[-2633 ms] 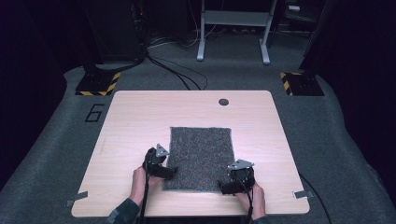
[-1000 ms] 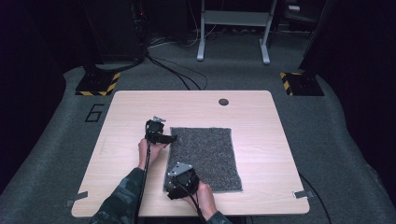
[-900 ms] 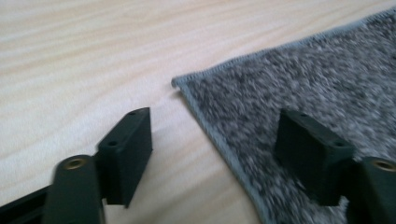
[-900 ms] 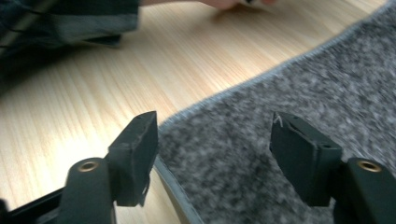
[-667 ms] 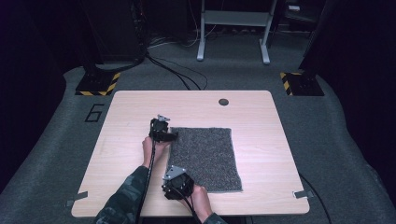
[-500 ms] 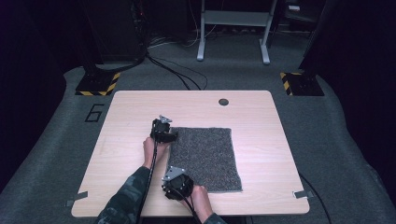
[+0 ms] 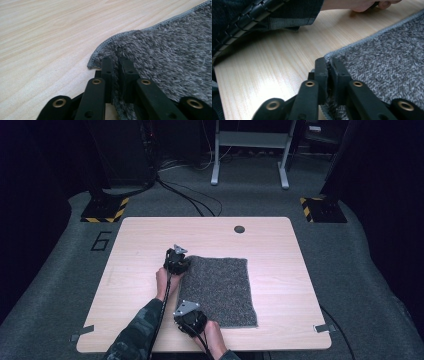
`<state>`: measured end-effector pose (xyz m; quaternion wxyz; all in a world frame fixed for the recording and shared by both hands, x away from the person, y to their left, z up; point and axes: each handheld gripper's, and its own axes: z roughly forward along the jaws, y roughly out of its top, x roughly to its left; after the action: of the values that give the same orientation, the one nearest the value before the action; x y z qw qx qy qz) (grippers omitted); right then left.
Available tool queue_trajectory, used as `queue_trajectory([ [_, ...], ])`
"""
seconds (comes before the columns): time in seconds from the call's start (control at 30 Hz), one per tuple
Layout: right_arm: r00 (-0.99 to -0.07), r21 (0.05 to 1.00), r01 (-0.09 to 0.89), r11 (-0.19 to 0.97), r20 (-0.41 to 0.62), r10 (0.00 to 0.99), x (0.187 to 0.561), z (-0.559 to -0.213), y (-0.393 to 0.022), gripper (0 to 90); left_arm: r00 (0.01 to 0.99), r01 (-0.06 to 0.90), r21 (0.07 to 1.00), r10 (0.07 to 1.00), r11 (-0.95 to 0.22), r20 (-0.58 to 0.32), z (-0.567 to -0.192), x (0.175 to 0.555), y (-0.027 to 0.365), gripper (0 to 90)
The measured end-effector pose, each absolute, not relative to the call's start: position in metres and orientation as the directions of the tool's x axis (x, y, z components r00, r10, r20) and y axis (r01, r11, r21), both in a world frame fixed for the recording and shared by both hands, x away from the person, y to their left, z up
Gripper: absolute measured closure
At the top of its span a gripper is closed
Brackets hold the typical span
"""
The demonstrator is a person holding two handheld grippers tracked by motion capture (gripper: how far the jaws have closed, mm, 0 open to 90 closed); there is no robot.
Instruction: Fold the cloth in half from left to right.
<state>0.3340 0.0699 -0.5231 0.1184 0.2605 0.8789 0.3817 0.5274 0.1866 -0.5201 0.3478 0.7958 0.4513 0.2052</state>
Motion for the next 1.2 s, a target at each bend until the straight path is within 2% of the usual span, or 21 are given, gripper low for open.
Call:
queue_trajectory([
  [0.4,-0.807,0.758,0.369,0.538,-0.026,0.59,0.324,-0.519,0.056,87.5,0.499,0.595,0.749,0.864,-0.291,-0.061,-0.516,0.526,0.195,85.6],
  [1.2,-0.817,0.869,0.256,0.424,-0.04,0.575,0.312,-0.47,0.057,87.5,0.475,0.53,0.798,0.88,-0.287,0.001,-0.453,0.513,0.212,85.9],
])
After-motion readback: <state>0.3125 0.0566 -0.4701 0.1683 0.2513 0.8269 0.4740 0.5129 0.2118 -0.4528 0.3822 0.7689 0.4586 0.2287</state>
